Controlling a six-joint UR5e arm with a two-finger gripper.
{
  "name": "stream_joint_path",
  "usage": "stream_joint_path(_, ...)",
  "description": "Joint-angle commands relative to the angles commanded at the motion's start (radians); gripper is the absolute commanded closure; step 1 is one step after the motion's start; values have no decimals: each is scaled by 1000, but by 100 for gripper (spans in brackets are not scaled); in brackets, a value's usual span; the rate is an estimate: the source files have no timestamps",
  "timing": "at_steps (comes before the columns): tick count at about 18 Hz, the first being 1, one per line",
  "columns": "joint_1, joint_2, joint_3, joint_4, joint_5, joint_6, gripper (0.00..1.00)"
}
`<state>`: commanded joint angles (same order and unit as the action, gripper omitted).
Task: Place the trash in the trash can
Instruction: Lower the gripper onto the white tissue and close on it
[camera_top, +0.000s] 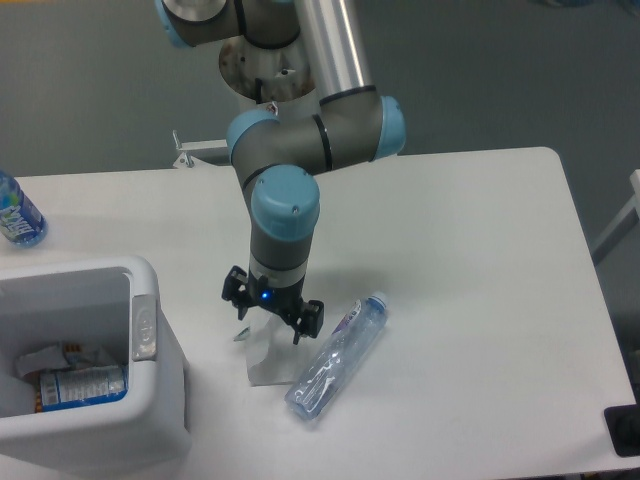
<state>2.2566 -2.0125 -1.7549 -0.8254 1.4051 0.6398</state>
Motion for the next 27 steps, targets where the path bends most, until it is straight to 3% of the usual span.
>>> stream_joint_path(4, -12, -17, -3, 22, 6, -6, 0)
stream_joint_path(5, -14, -18, -5, 23, 6, -8, 8)
stream_joint_path(8, -14, -22, -3, 25, 8, -54, 47)
stream_joint_path(11, -17, -17, -8, 25, 37, -55, 93)
stream_joint_path(12, -26, -17, -9, 25, 49, -57, 100)
stream_joint_path(19, -31, 14, -14, 11, 57, -40, 100)
stream_joint_path(23, -25, 66, -54, -1, 55, -22, 100)
stream_joint_path(27, 0, 147, -15, -6, 25, -14, 100)
